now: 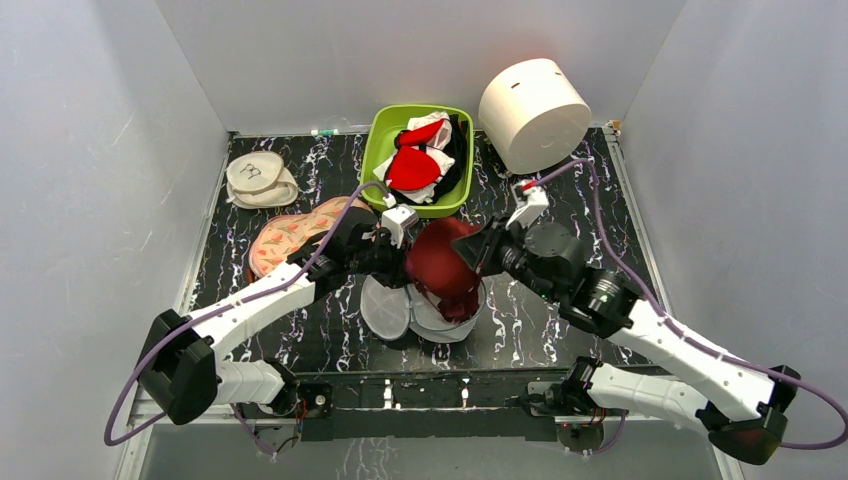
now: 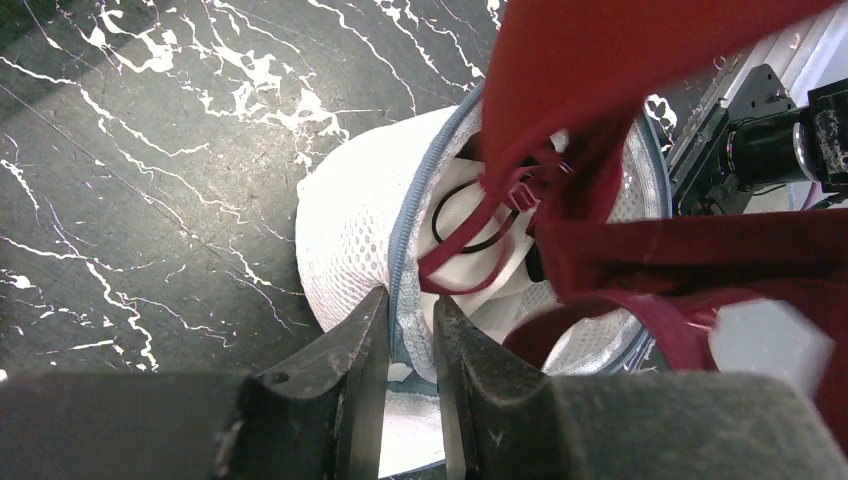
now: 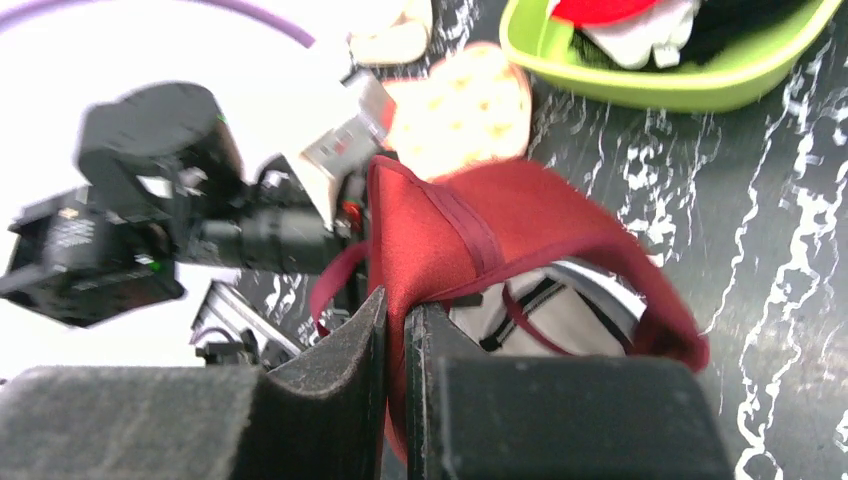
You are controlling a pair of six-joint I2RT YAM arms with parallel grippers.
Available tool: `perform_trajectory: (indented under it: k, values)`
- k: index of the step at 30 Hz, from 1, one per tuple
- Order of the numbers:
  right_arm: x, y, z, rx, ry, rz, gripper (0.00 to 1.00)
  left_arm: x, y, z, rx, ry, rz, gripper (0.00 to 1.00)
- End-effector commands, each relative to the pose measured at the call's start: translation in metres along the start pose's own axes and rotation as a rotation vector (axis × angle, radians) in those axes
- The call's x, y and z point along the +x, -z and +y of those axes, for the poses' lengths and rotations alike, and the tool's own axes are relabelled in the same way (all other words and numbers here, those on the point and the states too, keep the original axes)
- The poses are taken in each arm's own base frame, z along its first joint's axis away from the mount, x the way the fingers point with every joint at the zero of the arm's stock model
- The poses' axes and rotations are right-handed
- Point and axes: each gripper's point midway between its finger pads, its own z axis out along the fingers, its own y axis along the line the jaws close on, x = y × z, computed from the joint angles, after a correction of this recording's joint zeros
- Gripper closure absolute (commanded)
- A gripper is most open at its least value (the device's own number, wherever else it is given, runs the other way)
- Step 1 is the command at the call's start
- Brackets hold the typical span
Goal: Unzip the laundry bag and remove the bra
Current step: Pick up the bra from the laundry bag, then place the bra in the bin.
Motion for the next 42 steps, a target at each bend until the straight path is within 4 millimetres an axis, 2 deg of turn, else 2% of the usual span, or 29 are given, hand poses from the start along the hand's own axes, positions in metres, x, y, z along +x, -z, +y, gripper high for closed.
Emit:
perform_trajectory:
  k: [1,9,15,20,26,30,31,32,37,42]
  values:
    - [-0.07,0.028,0.022,-0.015,0.037,-0.192,1.0,-0.018,0.012,-0.009,0.01,-0.035,-0.057,0.78]
    - [-0.13,0.063,0.028,0.054,0.087,-0.341,0.97,-0.022,0.017,-0.007,-0.011,-0.045,-0.076,0.73]
    - [-0.175,0.085,0.046,0.035,0.092,-0.481,0.98,-0.027,0.023,-0.007,-0.023,-0.051,-0.103,0.58]
    - [-0.209,0.089,0.055,0.073,0.114,-0.572,1.0,-0.029,0.027,-0.004,-0.052,-0.055,-0.119,0.47]
    - [-0.24,0.079,0.063,0.136,0.157,-0.66,1.0,-0.036,0.039,0.013,-0.175,-0.041,-0.165,0.33]
    - [-0.253,0.071,0.062,0.188,0.154,-0.725,1.0,-0.043,0.058,0.035,-0.326,-0.007,-0.226,0.17]
    - [-0.255,0.067,0.062,0.197,0.152,-0.741,1.0,-0.045,0.063,0.038,-0.345,-0.004,-0.244,0.07]
    - [-0.257,0.063,0.061,0.206,0.155,-0.753,1.0,-0.048,0.067,0.038,-0.352,-0.005,-0.265,0.02]
    - [-0.259,0.027,0.065,0.25,0.185,-0.764,0.98,-0.062,0.093,0.039,-0.391,-0.011,-0.381,0.02]
    - [-0.258,-0.028,0.076,0.224,0.217,-0.707,0.97,-0.071,0.139,0.058,-0.555,0.026,-0.532,0.02]
